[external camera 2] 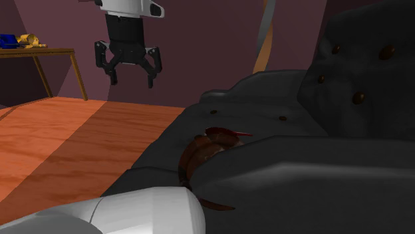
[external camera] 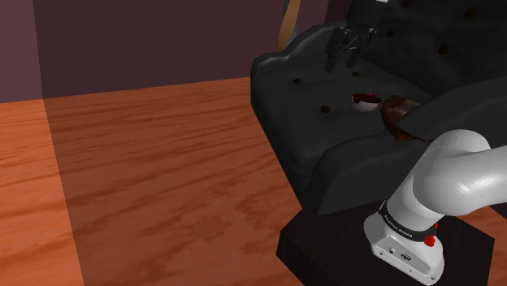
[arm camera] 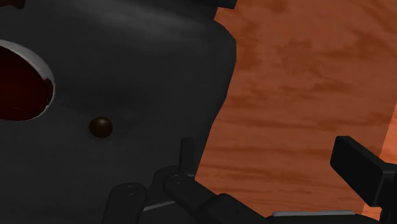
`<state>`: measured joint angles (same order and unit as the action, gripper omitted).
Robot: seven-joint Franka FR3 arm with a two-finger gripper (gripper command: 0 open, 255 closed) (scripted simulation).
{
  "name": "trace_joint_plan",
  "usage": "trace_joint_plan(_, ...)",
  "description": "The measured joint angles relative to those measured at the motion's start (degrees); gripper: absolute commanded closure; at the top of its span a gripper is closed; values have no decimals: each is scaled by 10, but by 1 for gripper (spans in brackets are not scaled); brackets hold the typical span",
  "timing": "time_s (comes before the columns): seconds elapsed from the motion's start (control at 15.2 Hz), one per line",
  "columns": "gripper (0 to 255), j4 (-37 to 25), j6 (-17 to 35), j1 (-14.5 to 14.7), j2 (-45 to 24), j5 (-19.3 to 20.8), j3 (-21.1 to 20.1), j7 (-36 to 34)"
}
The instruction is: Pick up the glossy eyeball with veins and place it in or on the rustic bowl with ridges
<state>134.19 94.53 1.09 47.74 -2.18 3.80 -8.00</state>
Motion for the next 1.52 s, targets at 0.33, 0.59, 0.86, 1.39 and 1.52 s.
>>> trace_joint_plan(0.33,0,21,7,-9,12,23,41,49)
trace_joint_plan(0.59,0,49,20,-22,26,55,96,113)
trace_joint_plan(0.86,0,60,45,-33,13,89,160,183)
trace_joint_plan(1.39,0,44,89,-41,-41,144,293,325)
trace_joint_plan(1.52,0,27,100,-34,-67,151,329,361)
